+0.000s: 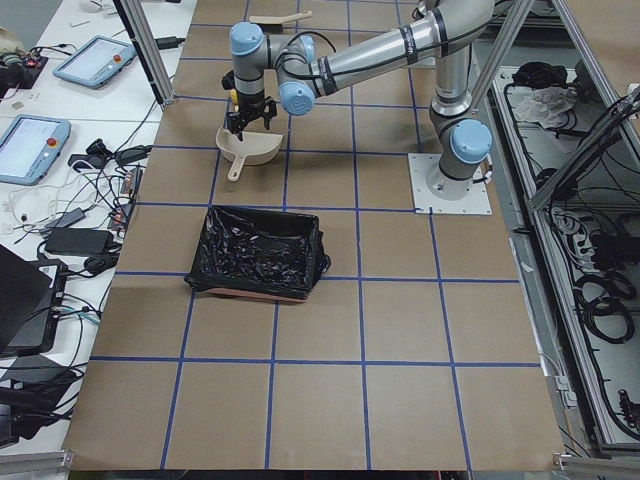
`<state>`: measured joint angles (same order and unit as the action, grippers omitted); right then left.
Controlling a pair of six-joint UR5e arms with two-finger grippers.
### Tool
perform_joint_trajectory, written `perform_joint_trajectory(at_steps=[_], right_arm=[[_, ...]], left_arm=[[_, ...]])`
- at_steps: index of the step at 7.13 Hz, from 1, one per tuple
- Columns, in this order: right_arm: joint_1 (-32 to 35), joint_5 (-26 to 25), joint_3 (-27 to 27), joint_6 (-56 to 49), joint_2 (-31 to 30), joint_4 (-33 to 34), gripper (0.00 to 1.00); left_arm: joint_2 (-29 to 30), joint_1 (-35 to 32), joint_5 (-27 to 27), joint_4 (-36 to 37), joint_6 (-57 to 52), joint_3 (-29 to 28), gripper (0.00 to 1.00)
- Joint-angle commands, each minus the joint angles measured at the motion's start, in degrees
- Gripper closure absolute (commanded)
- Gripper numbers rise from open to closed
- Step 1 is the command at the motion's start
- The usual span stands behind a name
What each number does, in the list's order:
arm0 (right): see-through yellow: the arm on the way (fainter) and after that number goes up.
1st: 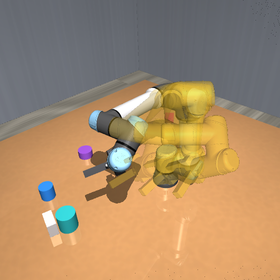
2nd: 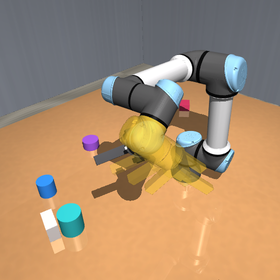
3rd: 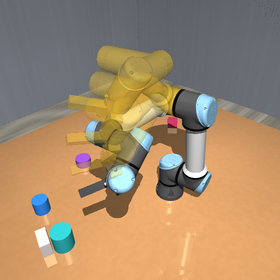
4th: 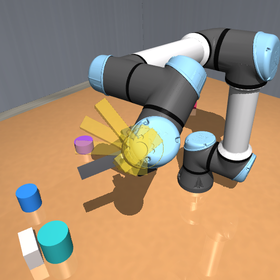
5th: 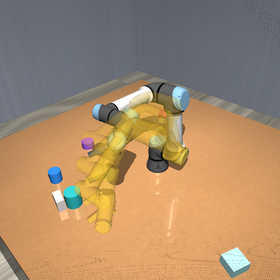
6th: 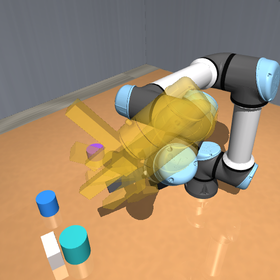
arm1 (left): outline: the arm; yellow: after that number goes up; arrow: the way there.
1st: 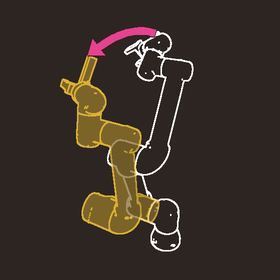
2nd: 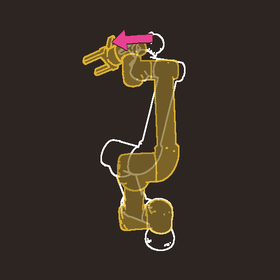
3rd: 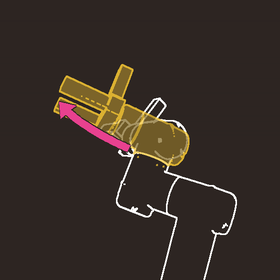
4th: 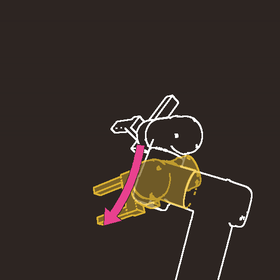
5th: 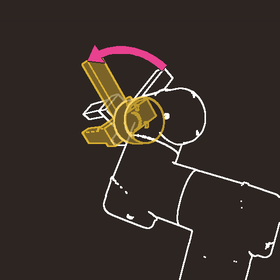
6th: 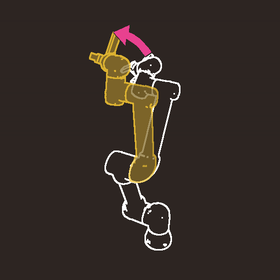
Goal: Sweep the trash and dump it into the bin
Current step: 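Grasp the white dustpan handle with the left gripper while the right reaches for the brush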
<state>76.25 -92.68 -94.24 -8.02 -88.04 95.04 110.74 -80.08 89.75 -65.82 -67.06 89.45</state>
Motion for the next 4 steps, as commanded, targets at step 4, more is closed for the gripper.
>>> perform_joint_trajectory(at_steps=[4], right_arm=[[-5.5,-2.4,-2.4,-5.0,9.0,10.0,0.0]], left_arm=[[8.3,1.0,0.1,0.7,-24.1,-5.8,0.0]])
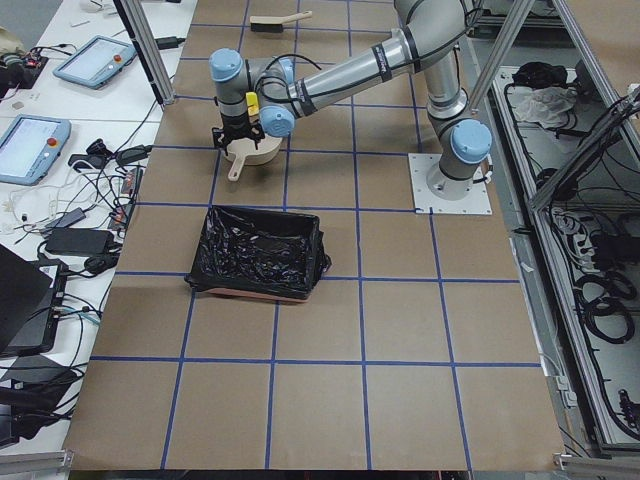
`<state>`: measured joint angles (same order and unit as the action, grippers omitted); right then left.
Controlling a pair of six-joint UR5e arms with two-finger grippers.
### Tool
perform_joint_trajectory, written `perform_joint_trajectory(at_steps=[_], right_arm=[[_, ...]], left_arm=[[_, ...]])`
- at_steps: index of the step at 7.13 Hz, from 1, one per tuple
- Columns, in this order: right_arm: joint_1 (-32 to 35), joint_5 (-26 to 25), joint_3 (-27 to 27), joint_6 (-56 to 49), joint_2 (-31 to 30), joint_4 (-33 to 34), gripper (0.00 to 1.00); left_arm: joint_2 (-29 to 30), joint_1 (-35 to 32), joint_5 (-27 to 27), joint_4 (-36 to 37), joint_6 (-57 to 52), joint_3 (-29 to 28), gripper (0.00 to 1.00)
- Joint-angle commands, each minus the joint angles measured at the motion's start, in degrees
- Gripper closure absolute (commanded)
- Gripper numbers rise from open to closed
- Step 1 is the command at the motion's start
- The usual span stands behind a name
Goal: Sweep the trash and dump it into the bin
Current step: 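Grasp the white dustpan handle with the left gripper while the right reaches for the brush, then close the right gripper on the white brush handle and lift it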
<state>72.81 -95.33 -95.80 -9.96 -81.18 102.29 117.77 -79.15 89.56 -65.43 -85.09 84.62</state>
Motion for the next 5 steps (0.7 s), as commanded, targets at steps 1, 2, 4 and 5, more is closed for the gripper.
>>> perform_joint_trajectory(at_steps=[1,2,4,5], right_arm=[[-3.4,0.3,-1.9,-5.9,3.4,5.4,0.0],[-4.0,0.0,-3.0,-7.2,4.5,6.5,0.0],[-4.4,0.1,-3.8,-7.3,7.2,6.5,0.0],[-4.5,0.1,-3.8,-7.4,8.6,7.2,0.0]], left_arm=[[2.4,0.9,-0.3,1.3,-8.6,-1.6,0.02],[2.9,1.6,-0.3,1.4,-10.1,-1.6,0.03],[4.0,1.8,-0.2,1.4,-14.5,-1.6,0.03],[4.2,1.7,-0.2,1.4,-14.5,-1.0,0.07]])
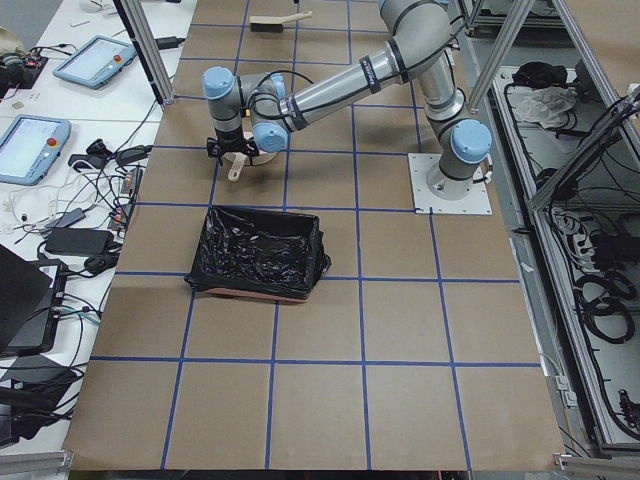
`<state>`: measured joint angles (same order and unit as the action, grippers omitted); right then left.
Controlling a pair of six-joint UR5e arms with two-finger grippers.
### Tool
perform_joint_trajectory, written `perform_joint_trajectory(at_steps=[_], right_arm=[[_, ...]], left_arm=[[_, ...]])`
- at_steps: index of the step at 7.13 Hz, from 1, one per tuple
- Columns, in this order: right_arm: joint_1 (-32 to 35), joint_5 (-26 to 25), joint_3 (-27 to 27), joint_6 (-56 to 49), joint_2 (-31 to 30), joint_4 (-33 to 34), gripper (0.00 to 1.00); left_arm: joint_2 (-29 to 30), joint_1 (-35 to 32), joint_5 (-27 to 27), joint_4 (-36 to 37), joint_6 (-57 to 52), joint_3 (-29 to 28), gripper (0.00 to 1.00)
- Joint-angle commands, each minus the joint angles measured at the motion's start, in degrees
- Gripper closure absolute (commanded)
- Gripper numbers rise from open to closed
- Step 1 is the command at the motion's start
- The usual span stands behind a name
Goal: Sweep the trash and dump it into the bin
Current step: 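Close the right gripper on the white brush handle and lift it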
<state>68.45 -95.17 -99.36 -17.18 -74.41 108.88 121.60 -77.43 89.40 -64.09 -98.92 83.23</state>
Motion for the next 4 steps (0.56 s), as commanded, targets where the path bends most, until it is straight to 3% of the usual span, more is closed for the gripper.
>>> perform_joint_trajectory(at_steps=[1,3,4], right_arm=[[-0.1,0.2,-0.2,-0.9,3.1,0.7,0.01],[-0.2,0.2,-0.7,-5.3,5.0,1.2,0.04],[-0.2,0.2,-1.2,-5.2,5.1,1.2,0.05]], left_arm=[[0.2,-0.1,0.0,0.0,-0.7,0.6,0.08],[1.1,0.0,0.1,1.8,-1.3,0.6,0.1],[1.3,0.0,0.1,1.9,-1.3,0.6,0.2]])
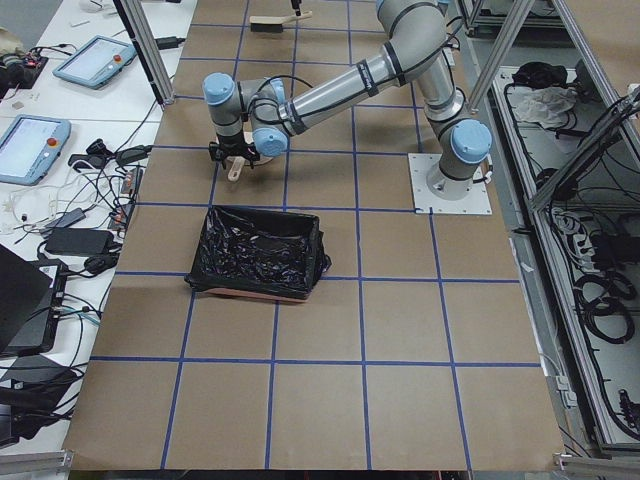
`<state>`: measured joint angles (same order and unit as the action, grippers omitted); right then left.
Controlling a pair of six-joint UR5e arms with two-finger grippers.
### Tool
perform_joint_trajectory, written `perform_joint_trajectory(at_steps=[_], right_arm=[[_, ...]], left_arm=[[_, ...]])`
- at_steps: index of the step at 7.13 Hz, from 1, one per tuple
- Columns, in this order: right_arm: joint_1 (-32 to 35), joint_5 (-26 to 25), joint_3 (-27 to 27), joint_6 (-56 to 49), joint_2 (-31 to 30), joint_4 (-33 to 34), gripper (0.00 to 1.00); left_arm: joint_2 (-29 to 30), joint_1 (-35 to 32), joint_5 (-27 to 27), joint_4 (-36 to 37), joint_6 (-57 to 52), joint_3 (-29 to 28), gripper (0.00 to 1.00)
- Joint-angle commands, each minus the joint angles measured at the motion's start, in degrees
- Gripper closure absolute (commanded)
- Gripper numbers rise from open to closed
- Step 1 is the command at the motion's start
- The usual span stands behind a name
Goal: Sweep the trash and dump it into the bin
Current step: 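Close the right gripper on the white brush handle and lift it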
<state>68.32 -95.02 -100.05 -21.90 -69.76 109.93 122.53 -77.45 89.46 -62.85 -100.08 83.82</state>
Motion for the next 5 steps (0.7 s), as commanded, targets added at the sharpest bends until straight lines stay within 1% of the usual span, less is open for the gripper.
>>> perform_joint_trajectory(at_steps=[1,2,3,4,5], right_arm=[[0.0,0.0,-0.6,-0.5,0.7,0.0,0.07],[0.0,-0.1,-0.6,-0.5,0.7,0.0,0.15],[0.1,-0.1,-0.6,-0.4,0.7,-0.2,0.22],[0.1,-0.1,-0.6,-0.7,0.9,-0.3,0.23],[0.1,-0.1,-0.6,-0.6,1.5,-0.3,0.23]], left_arm=[[0.3,0.0,0.0,0.6,-0.2,0.0,0.26],[0.4,0.1,0.0,0.6,-0.3,0.0,0.29],[0.3,0.1,0.0,0.6,-0.3,0.0,0.48],[0.3,0.1,0.2,0.6,-0.4,0.0,0.67],[0.2,0.0,0.2,0.6,-0.4,0.1,0.75]])
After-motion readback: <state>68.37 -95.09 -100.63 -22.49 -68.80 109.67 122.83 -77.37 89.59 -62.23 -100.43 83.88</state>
